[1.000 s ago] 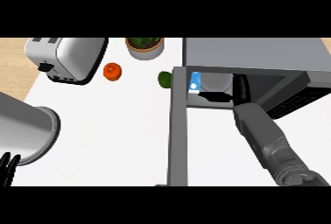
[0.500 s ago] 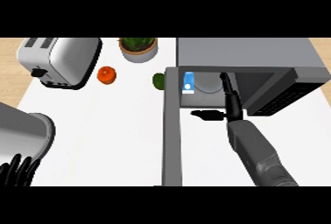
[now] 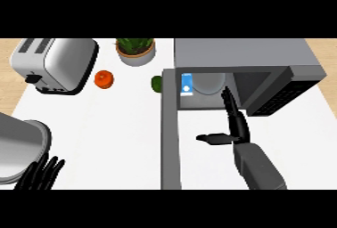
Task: Pick up the milk, place it into the microwave and close the microwave
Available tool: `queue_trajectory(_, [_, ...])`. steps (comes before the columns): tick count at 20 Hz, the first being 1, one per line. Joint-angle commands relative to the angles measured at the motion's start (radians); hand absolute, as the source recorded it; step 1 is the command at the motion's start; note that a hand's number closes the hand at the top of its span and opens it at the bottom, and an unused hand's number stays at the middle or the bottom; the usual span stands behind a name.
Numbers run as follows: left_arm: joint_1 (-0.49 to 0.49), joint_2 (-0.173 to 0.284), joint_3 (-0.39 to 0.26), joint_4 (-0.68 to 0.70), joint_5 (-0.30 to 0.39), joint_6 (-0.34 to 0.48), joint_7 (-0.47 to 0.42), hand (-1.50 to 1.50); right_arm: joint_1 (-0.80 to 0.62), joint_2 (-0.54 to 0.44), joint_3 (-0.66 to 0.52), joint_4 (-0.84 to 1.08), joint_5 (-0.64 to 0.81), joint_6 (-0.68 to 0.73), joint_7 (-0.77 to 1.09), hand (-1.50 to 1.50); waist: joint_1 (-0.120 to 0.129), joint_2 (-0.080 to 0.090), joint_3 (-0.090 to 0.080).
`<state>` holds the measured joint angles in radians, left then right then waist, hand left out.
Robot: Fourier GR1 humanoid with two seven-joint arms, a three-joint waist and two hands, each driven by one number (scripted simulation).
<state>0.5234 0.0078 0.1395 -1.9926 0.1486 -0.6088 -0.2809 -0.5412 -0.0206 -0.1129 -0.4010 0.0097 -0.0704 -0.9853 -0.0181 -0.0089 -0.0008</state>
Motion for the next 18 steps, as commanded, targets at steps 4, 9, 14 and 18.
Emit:
queue_trajectory(4, [-0.048, -0.007, -0.134, -0.014, -0.143, 0.04, 0.019, 1.5, 0.239, -0.016, 0.037, -0.278, -0.049, 0.116, 0.018, -1.5, -0.013, -0.002, -0.001])
queue_trajectory(9, [-0.161, -0.008, -0.215, 0.049, -0.213, 0.12, 0.061, 1.5, 0.403, -0.05, 0.075, -0.575, -0.098, 0.181, 0.14, 1.5, -0.027, -0.002, -0.002])
queue_trajectory(14, [-0.304, -0.008, -0.273, 0.164, -0.313, 0.173, 0.081, 1.5, 0.588, -0.129, 0.051, -0.793, -0.18, 0.272, 0.2, -1.5, -0.015, 0.005, -0.001])
queue_trajectory(18, [-0.452, -0.008, -0.359, 0.253, -0.347, 0.317, 0.121, 1.5, 0.664, -0.152, 0.019, -0.954, -0.249, 0.277, 0.307, -1.5, -0.01, 0.007, 0.0])
